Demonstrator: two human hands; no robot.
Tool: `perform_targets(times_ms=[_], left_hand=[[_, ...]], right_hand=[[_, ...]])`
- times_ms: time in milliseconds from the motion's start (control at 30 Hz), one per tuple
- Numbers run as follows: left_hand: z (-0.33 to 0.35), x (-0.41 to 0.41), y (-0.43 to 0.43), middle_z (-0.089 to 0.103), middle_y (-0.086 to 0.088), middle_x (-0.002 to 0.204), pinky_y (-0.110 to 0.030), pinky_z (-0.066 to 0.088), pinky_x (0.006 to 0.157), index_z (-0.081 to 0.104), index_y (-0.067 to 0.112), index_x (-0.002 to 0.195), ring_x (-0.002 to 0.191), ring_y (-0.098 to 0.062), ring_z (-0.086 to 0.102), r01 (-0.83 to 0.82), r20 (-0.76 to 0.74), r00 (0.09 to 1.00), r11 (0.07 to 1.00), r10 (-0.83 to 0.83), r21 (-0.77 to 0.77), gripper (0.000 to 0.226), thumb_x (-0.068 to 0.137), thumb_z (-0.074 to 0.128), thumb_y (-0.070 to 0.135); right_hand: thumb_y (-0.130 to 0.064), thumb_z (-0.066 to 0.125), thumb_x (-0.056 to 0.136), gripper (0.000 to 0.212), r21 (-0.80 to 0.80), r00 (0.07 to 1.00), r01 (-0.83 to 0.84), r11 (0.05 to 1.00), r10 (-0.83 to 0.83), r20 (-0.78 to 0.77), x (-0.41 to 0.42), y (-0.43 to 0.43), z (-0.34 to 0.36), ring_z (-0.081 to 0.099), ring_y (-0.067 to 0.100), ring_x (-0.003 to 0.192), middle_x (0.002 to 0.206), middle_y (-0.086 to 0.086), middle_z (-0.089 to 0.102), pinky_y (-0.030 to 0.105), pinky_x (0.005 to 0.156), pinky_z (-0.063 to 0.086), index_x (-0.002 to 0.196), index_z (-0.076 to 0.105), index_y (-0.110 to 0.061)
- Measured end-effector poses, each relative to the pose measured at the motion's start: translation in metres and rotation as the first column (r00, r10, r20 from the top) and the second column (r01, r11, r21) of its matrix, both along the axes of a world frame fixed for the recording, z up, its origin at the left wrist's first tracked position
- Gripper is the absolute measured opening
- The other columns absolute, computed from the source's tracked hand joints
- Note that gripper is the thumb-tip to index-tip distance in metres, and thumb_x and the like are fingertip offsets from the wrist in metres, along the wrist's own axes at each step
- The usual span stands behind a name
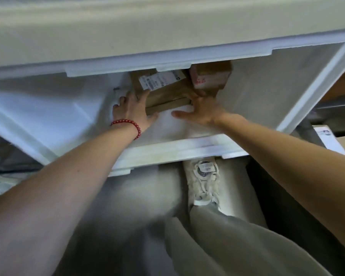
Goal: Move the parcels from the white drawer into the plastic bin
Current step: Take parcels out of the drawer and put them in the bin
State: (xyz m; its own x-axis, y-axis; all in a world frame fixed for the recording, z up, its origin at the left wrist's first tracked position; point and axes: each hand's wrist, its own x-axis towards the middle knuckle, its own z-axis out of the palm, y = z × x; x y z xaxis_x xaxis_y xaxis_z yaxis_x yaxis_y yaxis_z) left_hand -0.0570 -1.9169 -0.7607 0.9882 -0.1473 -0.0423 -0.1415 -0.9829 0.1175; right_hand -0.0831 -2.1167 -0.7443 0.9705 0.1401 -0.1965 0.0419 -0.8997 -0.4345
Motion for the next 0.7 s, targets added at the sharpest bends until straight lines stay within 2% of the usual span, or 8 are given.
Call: perform_targets(times_ms=[100, 167, 267, 367, 500, 567, 633, 700], left_hand=[[-0.017, 0.022, 0.002, 0.02, -0.014, 0.151, -0.053, 0.034, 0.104, 0.019, 0.037, 0.147, 0.131, -0.041, 0.03, 0.045, -0.002, 0.999, 0.998, -0.045, 0.042, 0.074, 0.085, 0.058, 0.049], [-0.023, 0.033, -0.001, 0.013, -0.013, 0.154, -0.054, 0.037, 0.103, 0.018, 0.039, 0.146, 0.13, -0.043, 0.031, 0.064, -0.013, 0.998, 0.998, -0.063, 0.025, 0.075, 0.085, 0.061, 0.047], [-0.029, 0.044, -0.006, 0.009, -0.012, 0.155, -0.049, 0.04, 0.1, 0.017, 0.04, 0.147, 0.124, -0.042, 0.041, 0.061, 0.001, 0.998, 0.998, -0.061, -0.015, 0.075, 0.087, 0.061, 0.043], [-0.029, 0.044, -0.003, 0.016, -0.013, 0.154, -0.046, 0.04, 0.099, 0.025, 0.03, 0.147, 0.121, -0.039, 0.046, 0.078, 0.107, 0.991, 0.997, -0.079, 0.014, 0.064, 0.093, 0.058, 0.032], [-0.02, 0.036, 0.002, 0.015, -0.01, 0.156, -0.04, 0.043, 0.093, 0.029, 0.024, 0.146, 0.126, -0.037, 0.04, 0.087, 0.143, 0.986, 0.996, -0.091, 0.031, 0.054, 0.097, 0.05, 0.029], [-0.017, 0.033, 0.004, 0.015, -0.008, 0.156, -0.037, 0.04, 0.097, 0.031, 0.023, 0.145, 0.131, -0.035, 0.034, 0.082, 0.149, 0.986, 0.997, -0.079, -0.014, 0.052, 0.097, 0.051, 0.026], [-0.024, 0.037, 0.009, 0.017, -0.008, 0.156, -0.03, 0.034, 0.104, 0.037, 0.02, 0.142, 0.136, -0.032, 0.029, 0.072, 0.151, 0.987, 0.986, -0.049, -0.149, 0.051, 0.095, 0.055, 0.018], [-0.033, 0.041, 0.015, 0.022, -0.008, 0.153, -0.009, 0.026, 0.1, 0.044, 0.017, 0.137, 0.136, -0.027, 0.029, -0.018, 0.082, 0.995, 0.926, 0.053, -0.376, 0.051, 0.09, 0.059, 0.006]], right_hand=[[-0.052, 0.06, 0.087, 0.08, 0.023, 0.997, -0.062, 0.998, 0.062, -0.035, 0.026, 0.013, -0.021, 0.016, 0.031, 0.146, 0.16, 0.004, 0.013, 0.046, 0.118, 0.022, 0.151, 0.019, -0.027], [-0.043, 0.064, 0.088, 0.08, 0.014, 0.998, -0.061, 0.998, 0.061, 0.006, 0.035, 0.02, -0.032, 0.021, 0.03, 0.144, 0.159, 0.006, 0.015, 0.041, 0.116, 0.026, 0.151, 0.018, -0.025], [-0.031, 0.062, 0.091, 0.064, -0.076, 0.973, 0.053, 0.996, -0.034, 0.229, 0.041, 0.027, -0.044, 0.052, 0.028, 0.122, 0.146, 0.008, 0.04, 0.03, 0.088, 0.044, 0.146, 0.031, -0.021], [-0.033, 0.06, 0.093, 0.058, -0.147, 0.952, 0.174, 0.974, -0.128, 0.279, 0.043, 0.031, -0.049, 0.061, 0.03, 0.103, 0.145, 0.01, 0.034, 0.028, 0.071, 0.038, 0.143, 0.036, -0.018], [-0.046, 0.06, 0.09, 0.068, -0.127, 0.959, 0.206, 0.97, -0.175, 0.224, 0.04, 0.038, -0.051, 0.061, 0.03, 0.102, 0.153, 0.014, 0.014, 0.031, 0.081, 0.047, 0.147, 0.031, -0.02], [-0.048, 0.062, 0.088, 0.07, -0.056, 0.959, 0.222, 0.973, -0.207, 0.191, 0.038, 0.044, -0.049, 0.059, 0.031, 0.108, 0.156, 0.014, 0.007, 0.034, 0.087, 0.048, 0.146, 0.03, -0.027], [-0.046, 0.067, 0.085, 0.074, 0.088, 0.963, 0.219, 0.972, -0.23, 0.142, 0.039, 0.05, -0.048, 0.052, 0.033, 0.119, 0.156, 0.014, 0.012, 0.038, 0.095, 0.046, 0.145, 0.028, -0.029], [-0.041, 0.07, 0.082, 0.083, 0.236, 0.963, 0.237, 0.942, -0.26, 0.072, 0.043, 0.054, -0.047, 0.043, 0.034, 0.126, 0.15, 0.014, 0.025, 0.04, 0.101, 0.043, 0.147, 0.021, -0.025]])
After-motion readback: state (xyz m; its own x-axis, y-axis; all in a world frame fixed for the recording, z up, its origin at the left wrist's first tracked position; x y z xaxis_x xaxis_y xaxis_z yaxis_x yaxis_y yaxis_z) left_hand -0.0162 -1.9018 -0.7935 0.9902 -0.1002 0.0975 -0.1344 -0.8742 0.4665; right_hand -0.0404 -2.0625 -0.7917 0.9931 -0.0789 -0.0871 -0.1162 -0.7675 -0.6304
